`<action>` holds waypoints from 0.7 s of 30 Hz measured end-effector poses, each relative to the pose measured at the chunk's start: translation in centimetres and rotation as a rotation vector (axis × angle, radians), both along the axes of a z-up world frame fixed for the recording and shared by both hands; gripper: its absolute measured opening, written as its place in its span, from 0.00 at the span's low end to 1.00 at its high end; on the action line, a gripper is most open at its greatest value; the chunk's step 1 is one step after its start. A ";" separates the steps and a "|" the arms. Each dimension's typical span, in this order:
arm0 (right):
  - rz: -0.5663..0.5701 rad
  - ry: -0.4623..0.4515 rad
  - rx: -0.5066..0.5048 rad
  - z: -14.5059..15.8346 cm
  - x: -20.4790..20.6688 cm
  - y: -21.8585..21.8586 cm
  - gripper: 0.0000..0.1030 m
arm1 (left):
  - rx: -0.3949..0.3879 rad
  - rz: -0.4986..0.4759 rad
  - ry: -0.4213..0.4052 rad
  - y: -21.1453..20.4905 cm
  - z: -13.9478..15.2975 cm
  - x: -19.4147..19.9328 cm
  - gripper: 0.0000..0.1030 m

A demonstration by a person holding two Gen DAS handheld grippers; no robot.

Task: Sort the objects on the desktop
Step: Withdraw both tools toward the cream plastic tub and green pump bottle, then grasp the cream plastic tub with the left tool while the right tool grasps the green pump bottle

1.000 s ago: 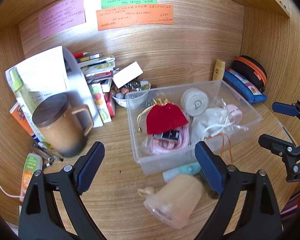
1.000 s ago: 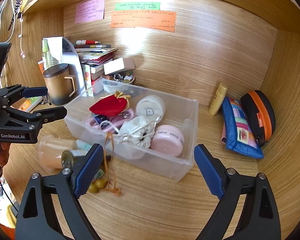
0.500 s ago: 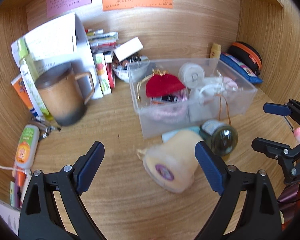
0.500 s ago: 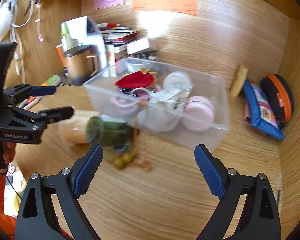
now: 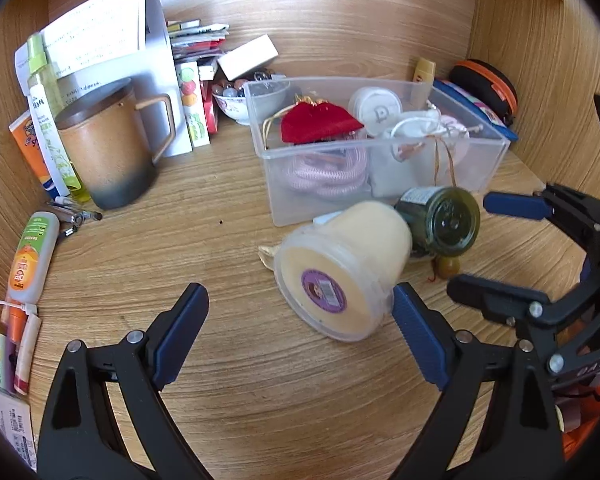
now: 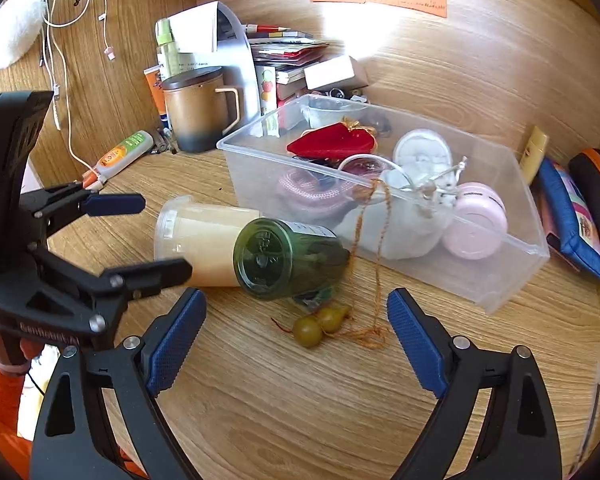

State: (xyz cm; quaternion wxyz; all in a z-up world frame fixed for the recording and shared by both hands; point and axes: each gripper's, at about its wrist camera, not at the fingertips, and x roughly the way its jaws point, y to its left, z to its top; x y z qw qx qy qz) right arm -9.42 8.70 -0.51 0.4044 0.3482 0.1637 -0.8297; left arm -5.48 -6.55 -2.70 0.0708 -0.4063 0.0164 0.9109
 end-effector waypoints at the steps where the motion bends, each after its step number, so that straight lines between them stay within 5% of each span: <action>1: -0.003 0.010 0.001 0.0 0.0 -0.1 0.85 | 0.000 -0.003 -0.004 0.0 -0.2 0.0 0.90; 8: 0.013 0.065 0.017 0.3 -0.1 -1.3 0.70 | 0.022 -0.016 -0.043 -0.5 -0.9 -1.2 0.90; 16: 0.028 0.043 0.010 0.3 -1.0 -1.7 0.67 | 0.067 -0.051 -0.070 -1.1 -1.1 -2.3 0.91; 21: 0.032 0.041 0.035 0.1 -1.4 -1.9 0.53 | 0.068 -0.062 -0.071 -0.7 -1.0 -2.7 0.91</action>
